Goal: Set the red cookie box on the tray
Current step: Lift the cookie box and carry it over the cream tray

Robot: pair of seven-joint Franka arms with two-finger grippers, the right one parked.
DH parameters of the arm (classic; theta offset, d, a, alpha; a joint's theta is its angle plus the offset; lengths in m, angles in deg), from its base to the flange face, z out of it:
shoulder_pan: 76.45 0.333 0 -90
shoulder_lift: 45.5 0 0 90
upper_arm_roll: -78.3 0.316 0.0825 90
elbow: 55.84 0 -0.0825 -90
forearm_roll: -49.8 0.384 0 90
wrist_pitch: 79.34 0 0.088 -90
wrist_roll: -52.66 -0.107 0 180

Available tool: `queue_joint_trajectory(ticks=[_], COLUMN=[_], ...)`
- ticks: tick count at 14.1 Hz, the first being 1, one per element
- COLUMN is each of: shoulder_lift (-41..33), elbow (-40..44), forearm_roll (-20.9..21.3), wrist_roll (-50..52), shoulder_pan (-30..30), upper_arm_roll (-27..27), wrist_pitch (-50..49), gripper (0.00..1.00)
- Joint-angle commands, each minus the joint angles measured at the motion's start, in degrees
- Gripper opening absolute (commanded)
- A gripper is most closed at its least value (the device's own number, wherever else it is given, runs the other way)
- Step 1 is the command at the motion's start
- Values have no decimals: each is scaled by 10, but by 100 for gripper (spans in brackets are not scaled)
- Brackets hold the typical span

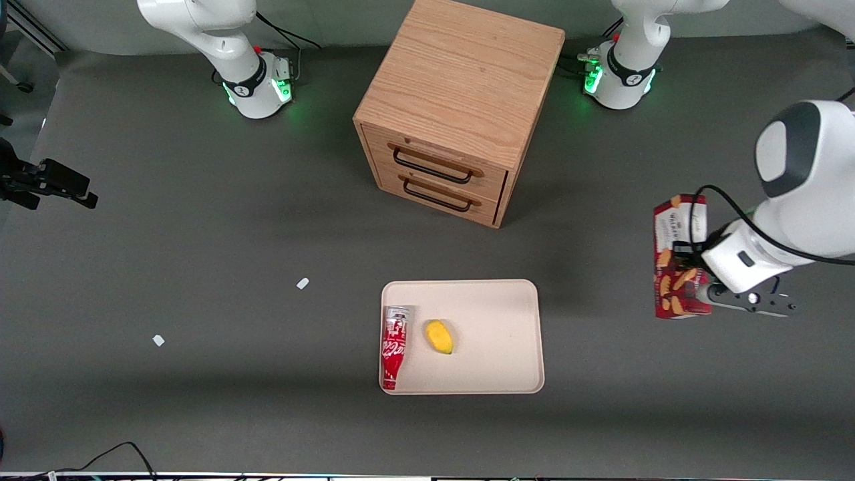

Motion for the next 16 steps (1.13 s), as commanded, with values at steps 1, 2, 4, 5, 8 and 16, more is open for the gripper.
queue_joint_trajectory(ticks=[1,2,4,5,8,16], shoulder_lift=[66,91,130,147,197,286], elbow=[87,115,131,129,127,108], forearm_roll=[-24,-25,-22,-17,10,111], wrist_roll=[113,147,200,207,237,282], shoulder_pan=[-20,-29,-57,-66,-97,-132], upper_arm_roll=[-28,-39,-45,-45,-45,-42], wrist_pitch=[-17,-3,47,79,142,279], gripper=[0,0,0,0,0,0])
